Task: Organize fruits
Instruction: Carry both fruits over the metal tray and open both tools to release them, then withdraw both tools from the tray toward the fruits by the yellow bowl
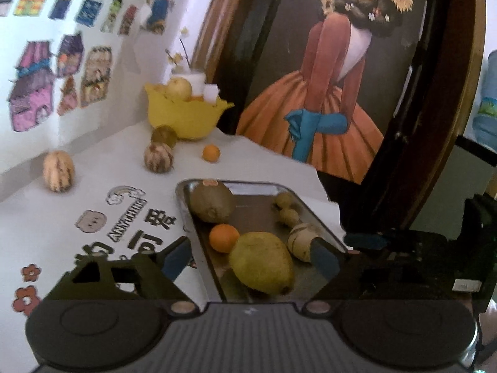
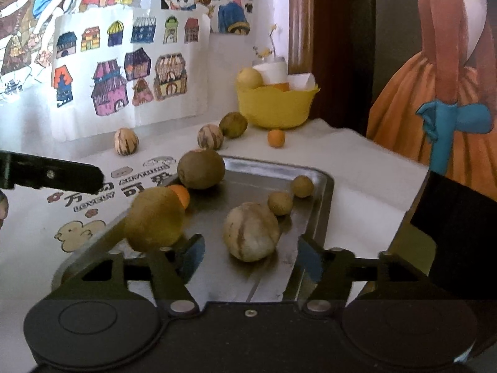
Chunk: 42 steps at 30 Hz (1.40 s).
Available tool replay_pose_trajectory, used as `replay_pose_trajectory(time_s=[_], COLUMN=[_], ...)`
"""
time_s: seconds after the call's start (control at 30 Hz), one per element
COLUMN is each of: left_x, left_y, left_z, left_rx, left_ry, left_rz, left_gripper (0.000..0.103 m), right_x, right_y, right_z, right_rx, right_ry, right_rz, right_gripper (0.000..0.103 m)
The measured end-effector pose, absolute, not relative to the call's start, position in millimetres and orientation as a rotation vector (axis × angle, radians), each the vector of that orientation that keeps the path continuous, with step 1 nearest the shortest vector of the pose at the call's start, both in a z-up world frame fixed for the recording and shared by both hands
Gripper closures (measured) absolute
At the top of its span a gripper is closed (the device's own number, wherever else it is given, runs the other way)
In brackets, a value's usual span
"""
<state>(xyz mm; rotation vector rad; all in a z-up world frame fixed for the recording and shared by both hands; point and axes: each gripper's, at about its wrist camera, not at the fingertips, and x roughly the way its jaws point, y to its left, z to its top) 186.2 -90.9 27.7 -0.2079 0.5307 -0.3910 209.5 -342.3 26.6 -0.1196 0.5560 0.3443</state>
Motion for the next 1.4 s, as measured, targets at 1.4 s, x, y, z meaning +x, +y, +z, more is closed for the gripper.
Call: replay_pose_trajectory(time_s=[1.4], left_x=[25.5], left_y=[3.4], left_z=[9.8], left_rx=[-0.238], left_ry=[0.56], left_rz=[0.003], left_gripper=[0.0], right_x=[56.2], right_y=[-223.9], right_z=[28.2], right_rx=[-0.001], right_ry=[0.677], right_rz=[0.23], right_gripper=[0.001])
